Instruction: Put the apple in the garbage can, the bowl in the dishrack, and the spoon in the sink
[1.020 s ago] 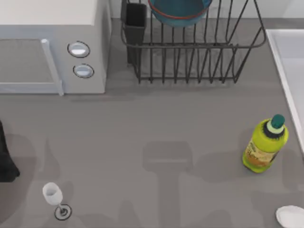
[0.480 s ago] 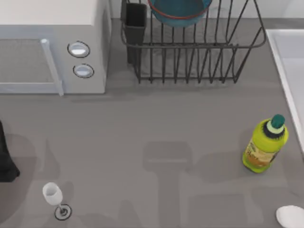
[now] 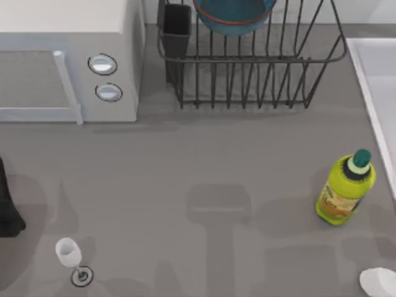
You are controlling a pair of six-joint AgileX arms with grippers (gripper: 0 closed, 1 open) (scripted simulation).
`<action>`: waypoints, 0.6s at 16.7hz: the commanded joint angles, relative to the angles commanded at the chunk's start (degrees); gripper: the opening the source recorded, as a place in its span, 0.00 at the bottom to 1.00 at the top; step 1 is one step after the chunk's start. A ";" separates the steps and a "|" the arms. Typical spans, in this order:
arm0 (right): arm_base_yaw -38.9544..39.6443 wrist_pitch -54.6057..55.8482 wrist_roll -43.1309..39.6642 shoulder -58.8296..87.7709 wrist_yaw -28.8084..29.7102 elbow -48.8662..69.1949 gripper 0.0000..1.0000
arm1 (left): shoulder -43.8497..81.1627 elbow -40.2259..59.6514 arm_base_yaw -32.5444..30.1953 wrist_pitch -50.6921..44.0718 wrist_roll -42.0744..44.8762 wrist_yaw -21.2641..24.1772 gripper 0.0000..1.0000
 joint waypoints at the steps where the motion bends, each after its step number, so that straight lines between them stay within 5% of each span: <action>1: -0.01 3.11 0.03 1.38 0.00 -1.58 1.00 | 0.00 0.00 0.00 0.00 0.00 0.00 1.00; 10: -0.03 22.12 0.12 10.19 -0.03 -11.70 1.00 | 0.00 0.00 0.00 0.00 0.00 0.00 1.00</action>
